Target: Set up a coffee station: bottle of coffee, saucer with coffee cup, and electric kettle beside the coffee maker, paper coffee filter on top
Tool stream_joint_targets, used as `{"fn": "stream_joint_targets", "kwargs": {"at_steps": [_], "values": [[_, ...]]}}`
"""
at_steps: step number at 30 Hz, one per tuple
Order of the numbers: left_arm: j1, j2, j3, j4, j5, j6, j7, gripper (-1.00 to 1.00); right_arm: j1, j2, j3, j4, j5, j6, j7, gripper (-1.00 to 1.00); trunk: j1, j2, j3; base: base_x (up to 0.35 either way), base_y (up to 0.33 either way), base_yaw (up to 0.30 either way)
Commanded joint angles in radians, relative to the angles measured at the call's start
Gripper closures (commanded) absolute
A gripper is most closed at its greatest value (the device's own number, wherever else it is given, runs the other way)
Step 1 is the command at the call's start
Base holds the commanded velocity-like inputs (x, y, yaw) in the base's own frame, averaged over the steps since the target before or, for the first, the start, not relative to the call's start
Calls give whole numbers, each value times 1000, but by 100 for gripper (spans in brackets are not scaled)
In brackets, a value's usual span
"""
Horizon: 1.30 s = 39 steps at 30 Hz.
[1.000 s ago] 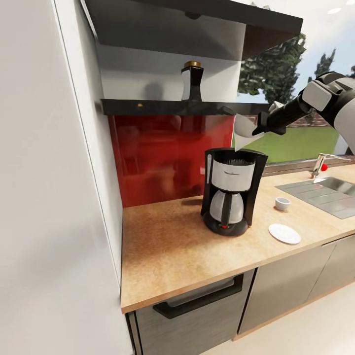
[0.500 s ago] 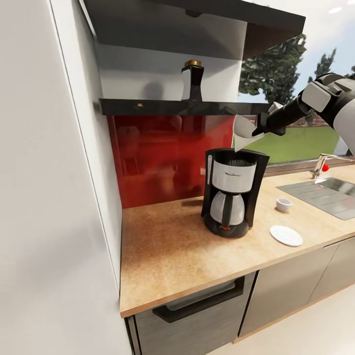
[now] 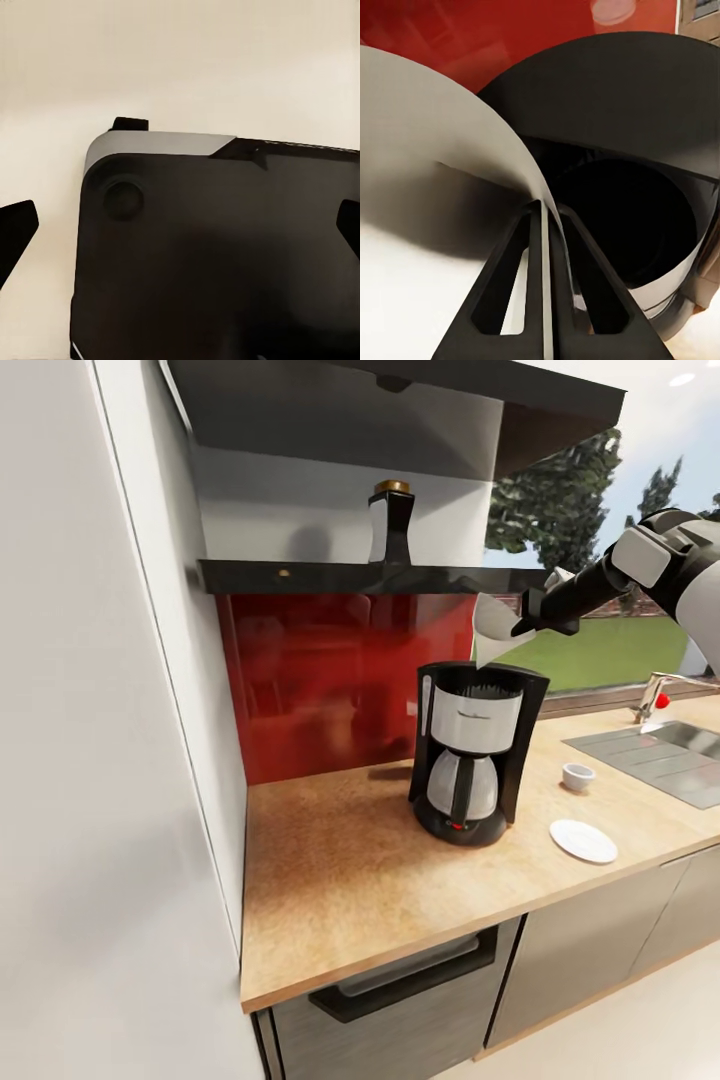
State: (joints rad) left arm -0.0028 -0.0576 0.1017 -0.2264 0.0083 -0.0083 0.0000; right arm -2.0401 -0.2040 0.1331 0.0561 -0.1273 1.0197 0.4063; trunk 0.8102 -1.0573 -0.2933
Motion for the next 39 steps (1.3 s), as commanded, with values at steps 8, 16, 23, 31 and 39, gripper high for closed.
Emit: {"fn": "stream_joint_targets", "kwargs": {"at_steps": [8, 16, 23, 31, 39], "values": [[0, -1, 6, 0, 1, -1, 0, -100, -2, 1, 10, 2, -12, 2, 0, 100, 0, -1, -1, 37, 0, 0], [0, -1, 6, 0, 1, -1, 0, -100, 0, 1, 11, 2, -12, 2, 0, 100, 0, -1, -1, 2, 0, 0], [0, -1, 6, 0, 1, -1, 0, -100, 13, 1, 11, 2, -12, 2, 0, 100, 0, -1, -1, 0, 0, 0], [0, -1, 6, 0, 0, -1, 0, -100, 25, 1, 12, 2, -12, 2, 0, 100, 0, -1, -1, 0, 0, 0], [0, -1, 6, -1, 1, -1, 0, -100, 29, 1, 13, 2, -11, 2, 0, 100, 0, -1, -1, 0, 0, 0]]}}
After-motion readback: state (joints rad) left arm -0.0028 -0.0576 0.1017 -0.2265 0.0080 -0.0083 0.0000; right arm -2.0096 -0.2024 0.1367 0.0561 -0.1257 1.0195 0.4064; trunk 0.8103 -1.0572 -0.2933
